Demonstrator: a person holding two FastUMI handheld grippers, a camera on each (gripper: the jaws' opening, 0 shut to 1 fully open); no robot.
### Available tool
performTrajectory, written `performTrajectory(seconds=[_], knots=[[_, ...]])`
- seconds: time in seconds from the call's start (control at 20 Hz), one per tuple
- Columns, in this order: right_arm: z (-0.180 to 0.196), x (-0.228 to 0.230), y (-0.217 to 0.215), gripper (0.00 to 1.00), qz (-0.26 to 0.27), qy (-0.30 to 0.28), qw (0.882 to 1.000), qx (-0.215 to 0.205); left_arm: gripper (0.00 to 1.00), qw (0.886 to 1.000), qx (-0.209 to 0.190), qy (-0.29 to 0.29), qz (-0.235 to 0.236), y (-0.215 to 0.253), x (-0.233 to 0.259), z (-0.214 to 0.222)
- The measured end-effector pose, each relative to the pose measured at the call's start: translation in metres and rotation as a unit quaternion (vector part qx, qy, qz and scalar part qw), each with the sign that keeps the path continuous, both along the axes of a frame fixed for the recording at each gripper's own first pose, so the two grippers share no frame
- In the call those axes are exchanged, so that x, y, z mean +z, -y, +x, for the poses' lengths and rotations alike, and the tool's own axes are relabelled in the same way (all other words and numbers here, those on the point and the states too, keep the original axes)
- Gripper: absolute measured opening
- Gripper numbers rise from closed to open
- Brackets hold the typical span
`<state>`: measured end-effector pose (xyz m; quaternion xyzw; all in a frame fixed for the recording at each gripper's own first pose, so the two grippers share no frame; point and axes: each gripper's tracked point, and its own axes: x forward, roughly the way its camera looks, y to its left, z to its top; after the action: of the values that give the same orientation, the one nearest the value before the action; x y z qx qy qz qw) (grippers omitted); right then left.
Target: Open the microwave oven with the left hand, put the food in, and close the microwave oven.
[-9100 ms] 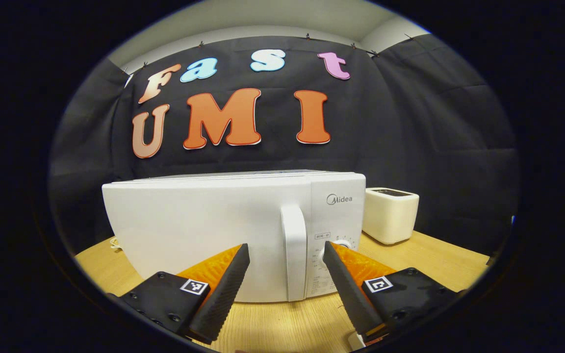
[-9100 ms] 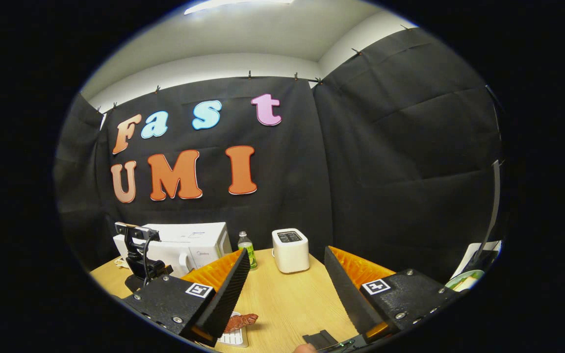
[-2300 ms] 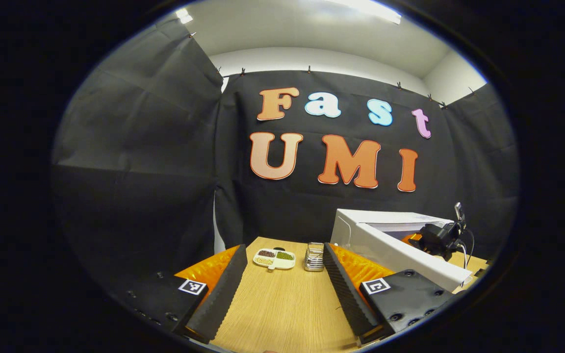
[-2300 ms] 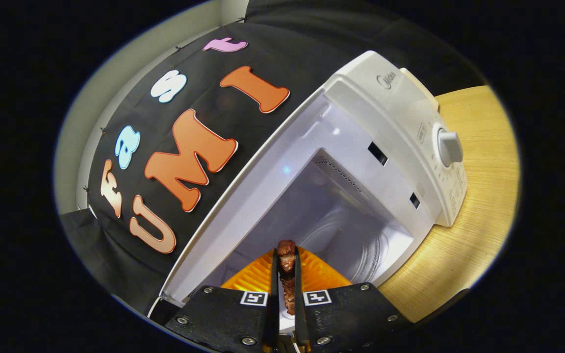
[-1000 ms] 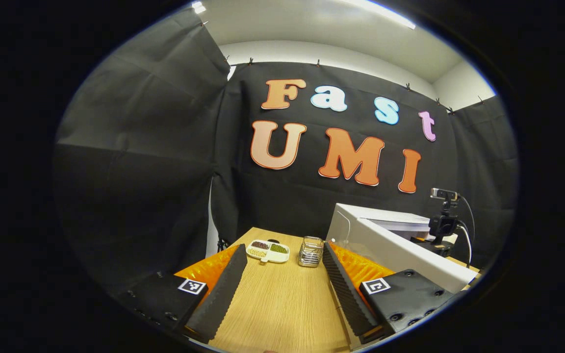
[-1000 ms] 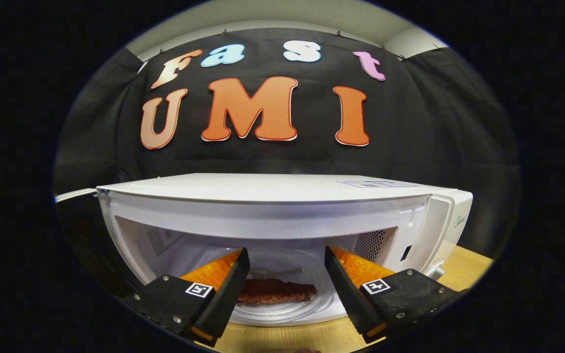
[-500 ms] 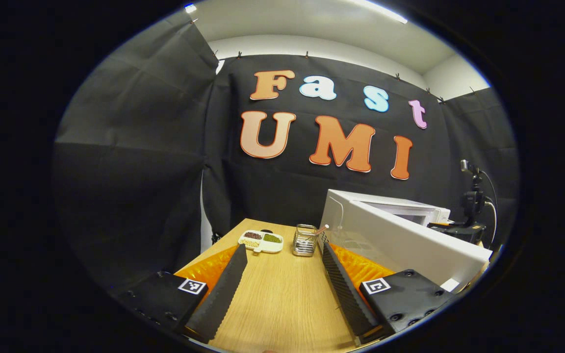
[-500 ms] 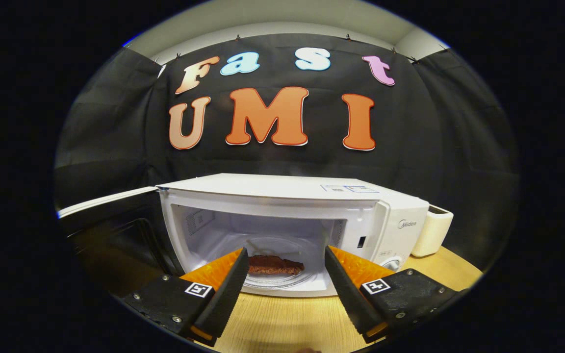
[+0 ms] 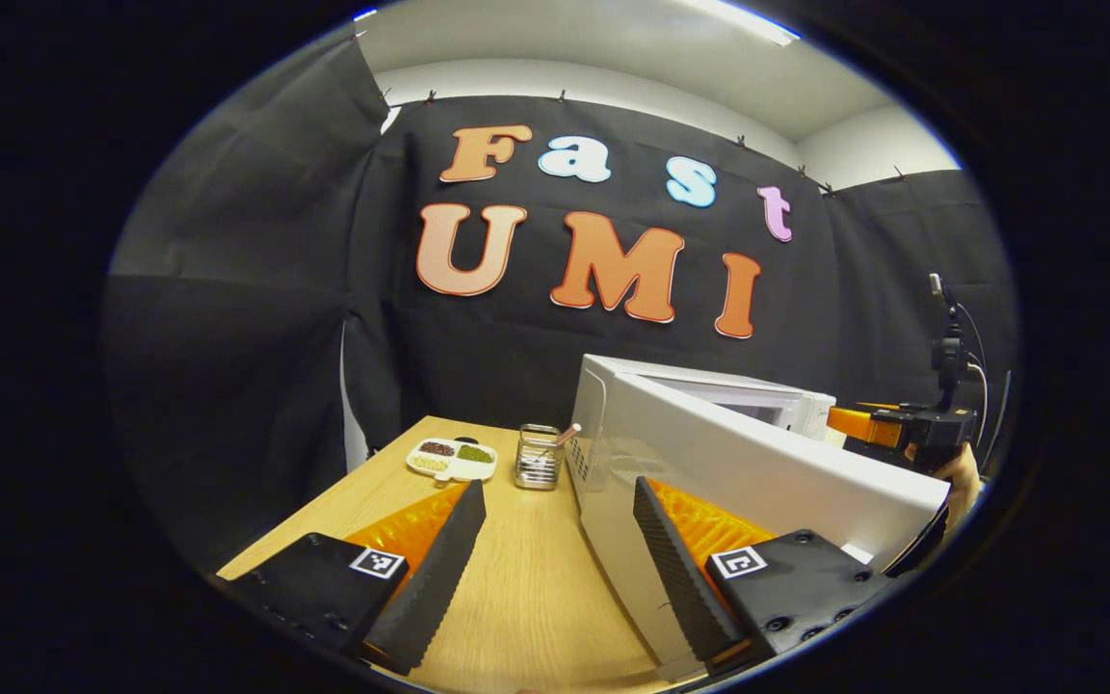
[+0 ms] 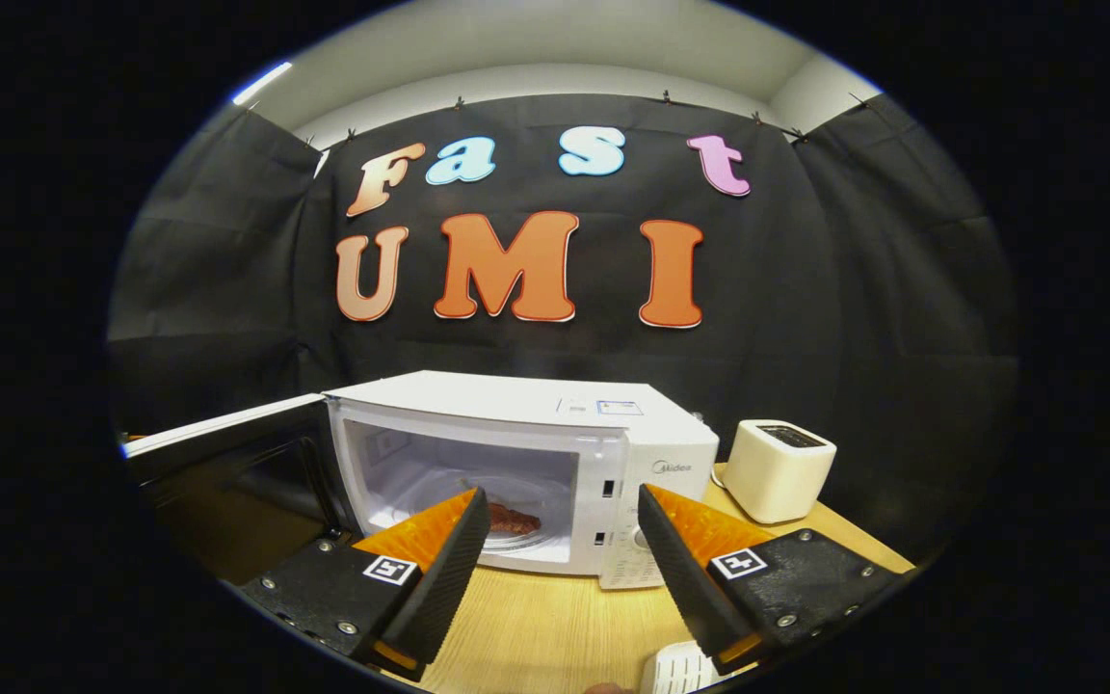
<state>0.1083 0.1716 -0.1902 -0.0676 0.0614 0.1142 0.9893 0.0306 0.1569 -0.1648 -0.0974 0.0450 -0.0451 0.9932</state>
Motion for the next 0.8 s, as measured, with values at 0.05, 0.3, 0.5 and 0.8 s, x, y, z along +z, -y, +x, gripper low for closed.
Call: performTrajectory(seconds=[0.05,0.3,0.5,0.8], knots=[[-0.003,0.004,0.009,0.95,0.004,0.000,1.000,-0.005,0.97,1.000,-0.012,0.002,-0.001,0.012,0.001,0.002],[-0.009,0.021,0.061,0.95,0.010,0.014,0.999,-0.033,0.81,0.996,-0.087,-0.012,-0.006,0.081,-0.006,0.016],[-0.007,0.029,0.104,0.95,0.017,0.021,0.998,-0.059,0.17,0.992,-0.127,-0.013,0.024,0.135,-0.010,0.030],[-0.004,0.024,0.158,0.95,0.024,0.014,0.995,-0.093,0.04,0.989,-0.145,-0.005,0.018,0.183,-0.006,0.056]])
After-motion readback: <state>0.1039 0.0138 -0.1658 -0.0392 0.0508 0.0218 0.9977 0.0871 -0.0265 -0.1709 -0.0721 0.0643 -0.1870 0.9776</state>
